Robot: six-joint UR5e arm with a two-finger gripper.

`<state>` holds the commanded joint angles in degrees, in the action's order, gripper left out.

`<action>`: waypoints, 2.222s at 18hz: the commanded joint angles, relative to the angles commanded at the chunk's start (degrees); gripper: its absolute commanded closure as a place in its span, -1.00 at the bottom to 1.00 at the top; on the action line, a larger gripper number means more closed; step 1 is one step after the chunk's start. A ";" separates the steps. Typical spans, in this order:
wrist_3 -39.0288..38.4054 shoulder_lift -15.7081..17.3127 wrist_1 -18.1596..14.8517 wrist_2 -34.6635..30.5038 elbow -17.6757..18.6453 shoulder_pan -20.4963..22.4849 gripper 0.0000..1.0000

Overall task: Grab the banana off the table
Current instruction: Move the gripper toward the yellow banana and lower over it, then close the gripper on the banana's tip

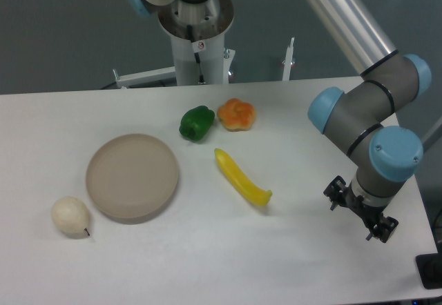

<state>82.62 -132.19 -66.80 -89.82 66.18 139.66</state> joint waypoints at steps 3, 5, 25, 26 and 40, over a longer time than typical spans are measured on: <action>-0.52 0.09 0.87 0.00 0.44 -0.09 -1.00; -2.62 0.18 1.75 0.00 1.49 -0.44 -1.00; -3.60 10.90 5.27 4.92 23.73 -8.61 -1.00; -3.52 10.81 5.88 4.92 24.51 -8.61 -1.00; -2.55 10.72 6.68 2.90 25.14 -8.35 -0.92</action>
<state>80.07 -121.46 -60.12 -86.92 91.32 131.31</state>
